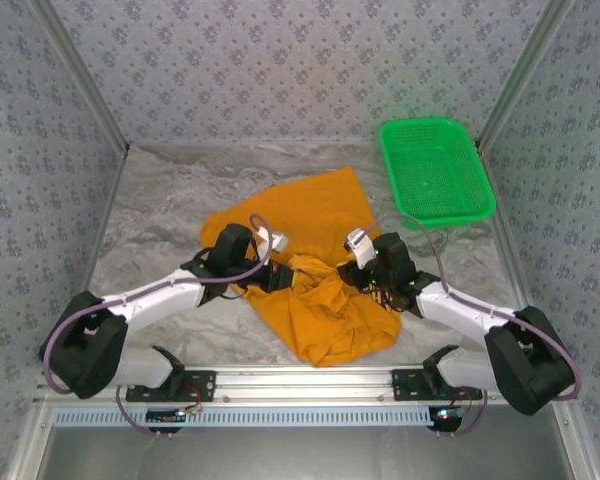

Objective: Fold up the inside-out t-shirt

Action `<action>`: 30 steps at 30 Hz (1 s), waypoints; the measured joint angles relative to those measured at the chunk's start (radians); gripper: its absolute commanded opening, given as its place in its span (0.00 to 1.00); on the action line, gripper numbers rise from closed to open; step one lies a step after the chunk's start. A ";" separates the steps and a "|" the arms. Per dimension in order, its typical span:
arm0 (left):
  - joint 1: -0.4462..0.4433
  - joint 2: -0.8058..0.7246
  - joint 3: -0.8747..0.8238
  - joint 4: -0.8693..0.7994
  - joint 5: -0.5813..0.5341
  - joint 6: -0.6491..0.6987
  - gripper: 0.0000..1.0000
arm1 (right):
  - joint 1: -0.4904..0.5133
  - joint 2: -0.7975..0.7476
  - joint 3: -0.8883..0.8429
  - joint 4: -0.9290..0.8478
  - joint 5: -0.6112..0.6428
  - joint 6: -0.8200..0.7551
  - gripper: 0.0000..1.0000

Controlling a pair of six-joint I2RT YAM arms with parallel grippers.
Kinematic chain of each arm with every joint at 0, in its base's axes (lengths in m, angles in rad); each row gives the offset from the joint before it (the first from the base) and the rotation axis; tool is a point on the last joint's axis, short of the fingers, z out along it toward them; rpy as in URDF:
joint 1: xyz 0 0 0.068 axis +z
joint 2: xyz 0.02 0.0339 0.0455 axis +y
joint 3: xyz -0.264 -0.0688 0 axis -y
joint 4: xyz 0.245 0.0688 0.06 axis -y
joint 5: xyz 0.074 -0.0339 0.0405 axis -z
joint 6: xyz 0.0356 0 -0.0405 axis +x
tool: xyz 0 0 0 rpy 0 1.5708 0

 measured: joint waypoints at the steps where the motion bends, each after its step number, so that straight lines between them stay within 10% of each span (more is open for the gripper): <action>1: -0.006 -0.014 -0.009 0.016 0.019 0.005 0.00 | 0.003 -0.033 0.001 -0.015 -0.029 -0.042 0.36; 8: -0.019 -0.118 -0.048 0.137 0.126 0.113 0.01 | 0.126 -0.315 0.023 -0.074 -0.149 -0.458 0.34; 16: -0.041 -0.129 -0.029 0.048 0.196 0.319 0.04 | 0.283 -0.232 -0.011 -0.030 -0.108 -0.789 0.35; 20: -0.044 -0.097 -0.005 0.020 0.215 0.369 0.05 | 0.321 -0.163 -0.011 0.026 -0.032 -0.874 0.12; 30: -0.036 -0.077 -0.002 -0.091 -0.006 0.501 0.05 | 0.088 -0.193 0.110 -0.100 -0.298 -0.847 0.00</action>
